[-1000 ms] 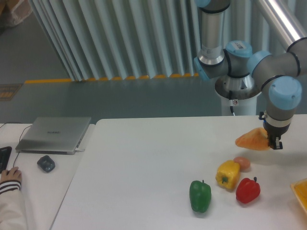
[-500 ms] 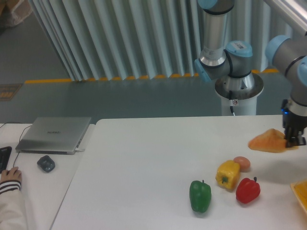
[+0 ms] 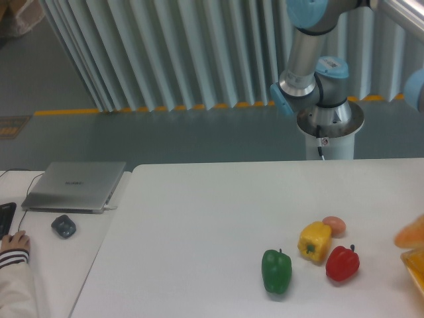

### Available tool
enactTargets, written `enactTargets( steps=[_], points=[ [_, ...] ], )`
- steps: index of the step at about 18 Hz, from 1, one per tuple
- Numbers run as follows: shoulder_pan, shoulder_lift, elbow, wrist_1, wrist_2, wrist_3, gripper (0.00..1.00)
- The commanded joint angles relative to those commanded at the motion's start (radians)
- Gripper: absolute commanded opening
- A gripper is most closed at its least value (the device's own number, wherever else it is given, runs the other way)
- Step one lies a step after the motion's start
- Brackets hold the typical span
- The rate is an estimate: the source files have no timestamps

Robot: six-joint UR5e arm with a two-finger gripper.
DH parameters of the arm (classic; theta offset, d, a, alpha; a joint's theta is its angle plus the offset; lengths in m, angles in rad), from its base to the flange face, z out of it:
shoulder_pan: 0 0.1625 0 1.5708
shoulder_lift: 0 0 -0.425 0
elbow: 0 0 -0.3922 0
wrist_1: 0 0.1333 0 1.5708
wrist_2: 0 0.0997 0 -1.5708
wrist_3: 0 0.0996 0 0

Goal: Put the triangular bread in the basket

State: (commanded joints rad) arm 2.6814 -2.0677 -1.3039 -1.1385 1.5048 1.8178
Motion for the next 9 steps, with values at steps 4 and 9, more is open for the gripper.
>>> enactTargets(
  steps=[4,9],
  points=[
    [0.011,-0.015,0.002,0.046,0.002,-0.008,0.26],
    [0.02,-0.011,-0.017,0.049,0.009,-0.011,1.0]
  ],
)
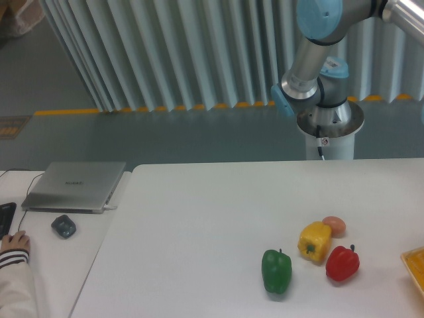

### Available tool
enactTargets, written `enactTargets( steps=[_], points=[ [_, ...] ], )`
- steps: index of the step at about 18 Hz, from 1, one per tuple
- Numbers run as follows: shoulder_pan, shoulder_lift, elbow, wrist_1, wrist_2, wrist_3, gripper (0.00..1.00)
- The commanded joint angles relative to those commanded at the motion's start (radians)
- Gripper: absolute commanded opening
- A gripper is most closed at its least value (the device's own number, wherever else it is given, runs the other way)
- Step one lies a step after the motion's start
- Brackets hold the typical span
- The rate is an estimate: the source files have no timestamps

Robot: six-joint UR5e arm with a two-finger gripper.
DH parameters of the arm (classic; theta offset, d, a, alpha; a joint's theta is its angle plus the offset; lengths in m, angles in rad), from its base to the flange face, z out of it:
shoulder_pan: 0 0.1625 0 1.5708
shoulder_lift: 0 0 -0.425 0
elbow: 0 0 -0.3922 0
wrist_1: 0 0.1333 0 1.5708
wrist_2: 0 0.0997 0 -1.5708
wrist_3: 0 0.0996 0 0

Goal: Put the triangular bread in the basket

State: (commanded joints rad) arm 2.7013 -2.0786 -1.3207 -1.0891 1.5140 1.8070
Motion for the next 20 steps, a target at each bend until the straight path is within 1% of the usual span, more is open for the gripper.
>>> enactTargets(
  steps=[4,8,11,12,15,16,18,20],
  points=[
    [0.0,0.018,-0.023,0.0,0.0,-0.009,1.0],
    [-0.006,0.048,-0.038,-0.002,-0.008,-0.098,1.0],
    [-0.023,0.087,-0.072,-0.005,-0.008,-0.11,1.0],
    [-0.028,0.097,-0.078,-0.014,-0.008,-0.11,1.0],
    [-0.066,0.135,-0.117,-0.028,-0.003,-0.11,1.0],
    [-0.075,0.147,-0.141,-0.04,-0.002,-0.109,1.0],
    [-0.098,0.172,-0.166,-0.078,0.0,-0.109,1.0],
    [-0.132,0.181,-0.157,-0.148,0.0,-0.109,1.0]
  ],
)
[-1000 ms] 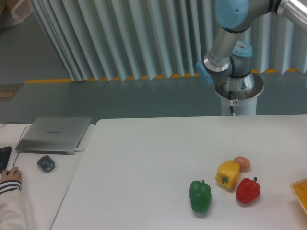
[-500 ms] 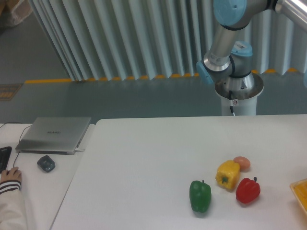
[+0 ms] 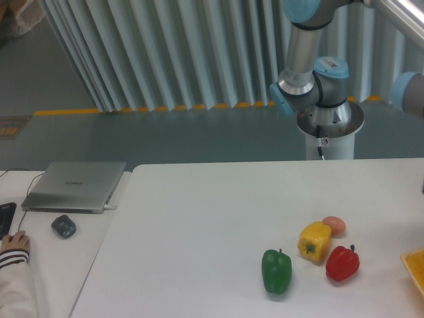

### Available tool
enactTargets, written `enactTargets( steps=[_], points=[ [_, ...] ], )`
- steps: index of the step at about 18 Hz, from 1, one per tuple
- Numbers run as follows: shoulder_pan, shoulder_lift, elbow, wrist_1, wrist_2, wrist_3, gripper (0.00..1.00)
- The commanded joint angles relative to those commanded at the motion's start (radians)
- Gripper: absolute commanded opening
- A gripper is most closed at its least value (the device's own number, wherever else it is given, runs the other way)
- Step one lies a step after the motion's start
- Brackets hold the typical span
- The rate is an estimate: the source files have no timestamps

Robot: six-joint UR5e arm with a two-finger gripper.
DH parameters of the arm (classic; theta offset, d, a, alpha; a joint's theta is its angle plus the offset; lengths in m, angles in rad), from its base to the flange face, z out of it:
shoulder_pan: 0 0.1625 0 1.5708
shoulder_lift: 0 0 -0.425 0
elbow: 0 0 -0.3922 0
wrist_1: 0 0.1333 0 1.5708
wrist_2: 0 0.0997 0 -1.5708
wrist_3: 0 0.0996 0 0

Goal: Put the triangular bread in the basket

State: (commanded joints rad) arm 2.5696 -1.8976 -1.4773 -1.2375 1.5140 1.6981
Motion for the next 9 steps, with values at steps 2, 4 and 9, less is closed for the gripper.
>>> enactTargets(
  steps=[2,4,9],
  points=[
    [-0.028,0.011,0.003,-0.069,0.002,-0.002,1.0],
    [-0.058,0.031,-0.003,-0.115,0.0,-0.006,1.0],
    [-0.088,0.052,-0.017,-0.142,0.002,-0.051,1.0]
  ],
)
